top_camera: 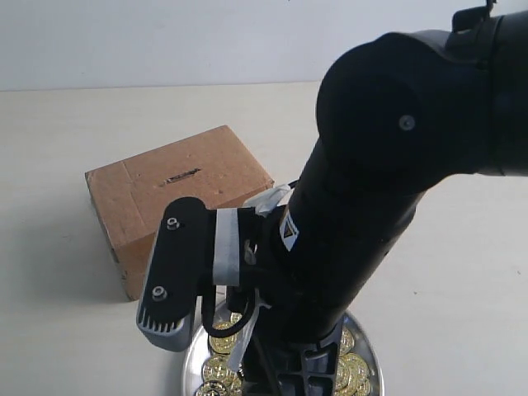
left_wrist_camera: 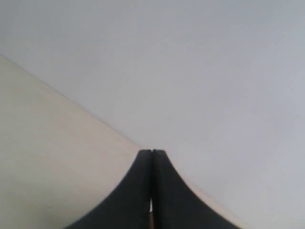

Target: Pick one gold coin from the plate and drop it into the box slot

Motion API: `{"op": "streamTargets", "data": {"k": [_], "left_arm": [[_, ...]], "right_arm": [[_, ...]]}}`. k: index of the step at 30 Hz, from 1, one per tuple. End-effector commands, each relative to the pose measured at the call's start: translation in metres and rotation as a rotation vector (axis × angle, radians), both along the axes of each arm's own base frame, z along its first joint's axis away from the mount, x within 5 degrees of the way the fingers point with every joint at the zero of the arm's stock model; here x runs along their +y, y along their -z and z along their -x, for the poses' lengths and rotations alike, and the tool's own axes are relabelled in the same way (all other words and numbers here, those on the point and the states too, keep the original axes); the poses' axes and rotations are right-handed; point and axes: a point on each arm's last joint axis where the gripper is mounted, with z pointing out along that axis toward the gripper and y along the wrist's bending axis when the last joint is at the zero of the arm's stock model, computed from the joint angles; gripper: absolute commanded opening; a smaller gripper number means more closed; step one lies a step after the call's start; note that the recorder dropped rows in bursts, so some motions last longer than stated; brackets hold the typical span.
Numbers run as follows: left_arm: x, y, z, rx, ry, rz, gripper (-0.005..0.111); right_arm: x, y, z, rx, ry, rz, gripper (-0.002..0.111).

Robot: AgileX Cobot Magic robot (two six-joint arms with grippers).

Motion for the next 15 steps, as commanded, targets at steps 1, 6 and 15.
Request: {"op": "streamTargets", "data": {"k": [1,6,15], "left_arm": [[-0.006,0.005,0.001,0.081,0.068,0.106,0.0],[-0.021,-0.009,0.004,0.153,0.261,0.153,0.0],[-0.051,-0.033,-0.01,0.267,0.617,0.073,0.0]], "right_arm": [[0.001,-0.006,-0.001,-0.023,0.0,-0.024,0.026],[0.001,-0.005,-0.001,-0.025,-0.001,-0.022,0.026],[-0.002,-0.01,-0.002,-0.064,-0.017,-0.013,0.026]]}}
